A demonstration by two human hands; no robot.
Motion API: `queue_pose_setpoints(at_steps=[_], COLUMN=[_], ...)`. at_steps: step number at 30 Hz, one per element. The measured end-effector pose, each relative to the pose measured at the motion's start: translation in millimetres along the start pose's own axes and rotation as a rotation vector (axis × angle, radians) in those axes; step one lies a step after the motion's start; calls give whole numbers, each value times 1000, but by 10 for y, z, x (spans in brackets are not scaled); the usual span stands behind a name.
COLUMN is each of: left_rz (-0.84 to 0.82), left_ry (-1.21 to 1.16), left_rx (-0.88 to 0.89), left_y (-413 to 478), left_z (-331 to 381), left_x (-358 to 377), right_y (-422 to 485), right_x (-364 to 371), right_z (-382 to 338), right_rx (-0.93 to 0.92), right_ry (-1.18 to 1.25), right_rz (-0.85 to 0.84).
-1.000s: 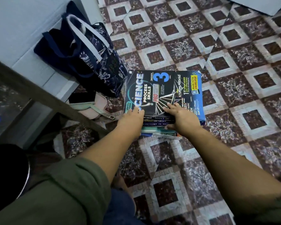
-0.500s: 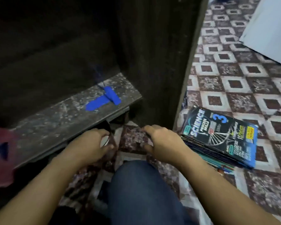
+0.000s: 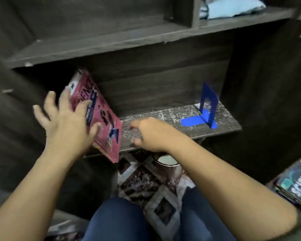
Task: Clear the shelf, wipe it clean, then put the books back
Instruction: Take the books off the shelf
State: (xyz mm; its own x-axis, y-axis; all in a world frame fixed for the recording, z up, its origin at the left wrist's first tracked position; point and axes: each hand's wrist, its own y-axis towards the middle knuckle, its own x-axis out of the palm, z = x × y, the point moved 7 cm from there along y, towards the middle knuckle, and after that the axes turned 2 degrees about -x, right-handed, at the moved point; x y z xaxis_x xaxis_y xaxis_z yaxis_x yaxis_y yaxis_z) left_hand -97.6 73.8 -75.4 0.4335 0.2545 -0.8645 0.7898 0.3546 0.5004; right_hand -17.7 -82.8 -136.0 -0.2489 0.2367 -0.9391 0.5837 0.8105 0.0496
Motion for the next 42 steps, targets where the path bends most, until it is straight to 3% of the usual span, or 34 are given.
queue_pose_setpoints(at_steps=[3,11,16,19,23,28,35,42], left_rz=[85,88,138,126,-60,-400,-551,-641], left_ry=[-88,-316,-693,-845,-681,-383,-51,45], left_rx=[-94,-171,-348,-354,-299,-221,173,237], left_y=[-2,23,-37,-77,-138,-273,-419,-629], left_z=[-272,-423,-304,-42,327,633,1259,1509], left_x=[-84,-57,76,234,660,1273,1764,2136], right_y=[319,674,730,797,770,492,-88,-354], right_x=[-53,-121,-247,-387,-540,-475,152,1008], right_z=[-249,-487,-442,-417,-202,366,1253,1554], right_rx=[-59,-124,-171,-208,-204,-108,144,242], right_ry=[-37,-56,-19,-203,-407,-385,-492,-485], right_rz=[31,66,213,306,299,189,-15,-184])
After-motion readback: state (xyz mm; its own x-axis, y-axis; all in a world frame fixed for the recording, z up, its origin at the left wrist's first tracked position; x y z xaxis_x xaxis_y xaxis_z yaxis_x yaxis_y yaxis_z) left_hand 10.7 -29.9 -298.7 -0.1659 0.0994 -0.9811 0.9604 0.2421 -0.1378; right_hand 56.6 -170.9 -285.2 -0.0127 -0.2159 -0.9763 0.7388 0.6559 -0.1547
